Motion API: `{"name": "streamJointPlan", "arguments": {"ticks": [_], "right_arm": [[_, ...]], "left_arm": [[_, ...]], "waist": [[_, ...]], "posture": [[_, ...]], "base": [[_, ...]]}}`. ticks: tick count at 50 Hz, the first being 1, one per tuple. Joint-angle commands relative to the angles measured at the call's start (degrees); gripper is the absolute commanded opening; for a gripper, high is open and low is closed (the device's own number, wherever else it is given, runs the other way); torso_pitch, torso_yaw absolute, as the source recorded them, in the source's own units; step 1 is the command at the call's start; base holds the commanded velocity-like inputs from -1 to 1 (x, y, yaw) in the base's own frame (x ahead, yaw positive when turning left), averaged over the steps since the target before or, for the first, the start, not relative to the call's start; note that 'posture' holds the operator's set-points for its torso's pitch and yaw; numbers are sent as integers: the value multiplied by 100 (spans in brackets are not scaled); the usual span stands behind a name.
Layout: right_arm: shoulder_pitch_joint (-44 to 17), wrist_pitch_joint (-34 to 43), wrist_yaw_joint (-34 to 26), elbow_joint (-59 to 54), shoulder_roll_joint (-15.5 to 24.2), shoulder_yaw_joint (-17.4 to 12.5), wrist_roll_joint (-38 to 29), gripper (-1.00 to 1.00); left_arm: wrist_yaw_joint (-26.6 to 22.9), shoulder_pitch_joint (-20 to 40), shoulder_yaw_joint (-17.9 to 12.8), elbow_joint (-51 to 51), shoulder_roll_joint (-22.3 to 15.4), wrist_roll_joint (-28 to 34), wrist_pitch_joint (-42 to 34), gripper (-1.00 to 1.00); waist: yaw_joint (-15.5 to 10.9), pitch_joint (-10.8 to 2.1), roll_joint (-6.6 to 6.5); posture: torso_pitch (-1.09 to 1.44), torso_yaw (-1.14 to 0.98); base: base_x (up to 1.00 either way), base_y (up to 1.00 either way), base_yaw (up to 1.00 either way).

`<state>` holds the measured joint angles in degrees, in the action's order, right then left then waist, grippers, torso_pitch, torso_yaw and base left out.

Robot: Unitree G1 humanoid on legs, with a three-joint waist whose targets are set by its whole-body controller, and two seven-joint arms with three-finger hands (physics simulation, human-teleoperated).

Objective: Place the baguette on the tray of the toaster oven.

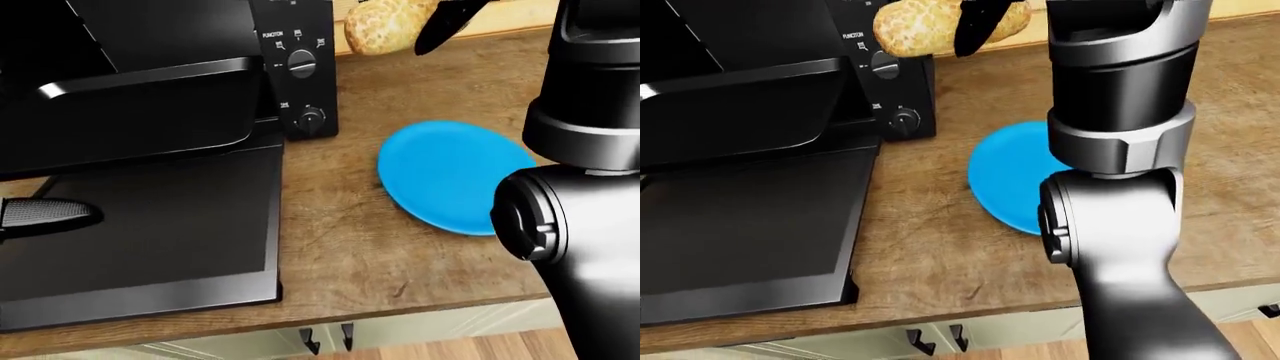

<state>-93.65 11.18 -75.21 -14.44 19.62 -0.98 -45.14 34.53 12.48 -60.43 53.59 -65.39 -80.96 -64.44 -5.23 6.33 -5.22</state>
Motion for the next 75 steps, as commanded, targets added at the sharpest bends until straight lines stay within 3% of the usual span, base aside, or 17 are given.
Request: {"name": "streamJointPlan", "arguments": {"ticks": [1, 9, 21, 33, 48, 60, 66, 75], "right_arm": [[-264, 54, 141, 96, -48, -36, -47, -82], [-437, 126, 123, 81, -236, -3, -48, -81], [-608, 419, -37, 330, -430, 40, -20, -81], [-679, 476, -26, 312, -558, 93, 8, -80], [-707, 649, -95, 446, -762, 155, 5, -80], [-614, 619, 48, 399, -1000, 218, 11, -80], [-613, 546, 169, 275, -1093, 238, 38, -80], [-573, 490, 354, 163, -1294, 290, 98, -80]], "left_arm": [[-8, 9, -223, -52, -119, 29, 81, 100], [-49, -287, -1041, -50, -226, -416, -142, 100], [-45, -749, -1922, 49, -156, -881, -261, 100], [-26, -827, -1847, 111, -64, -815, -129, 100], [-3, -684, -1464, 99, -74, -590, -30, 100], [-48, -708, -1502, 156, 25, -524, -67, 100], [-104, -799, -1684, 208, 82, -573, -138, 100], [-149, -844, -1653, 264, 168, -491, -107, 100]], "waist": [[-30, -145, -15], [-292, -140, -21], [-769, -152, -57], [-1274, -254, -99], [-1788, -363, -119], [-2117, -424, -124], [-2265, -444, -120], [-2485, -478, -111]], "posture": [[0, 22], [0, 26], [0, 32], [0, 38], [0, 46], [0, 52], [0, 55], [0, 59]], "base": [[0, 0, 0], [0, 0, 0], [0, 0, 0], [0, 0, 0], [0, 0, 0], [0, 0, 0], [0, 0, 0], [0, 0, 0]]}}
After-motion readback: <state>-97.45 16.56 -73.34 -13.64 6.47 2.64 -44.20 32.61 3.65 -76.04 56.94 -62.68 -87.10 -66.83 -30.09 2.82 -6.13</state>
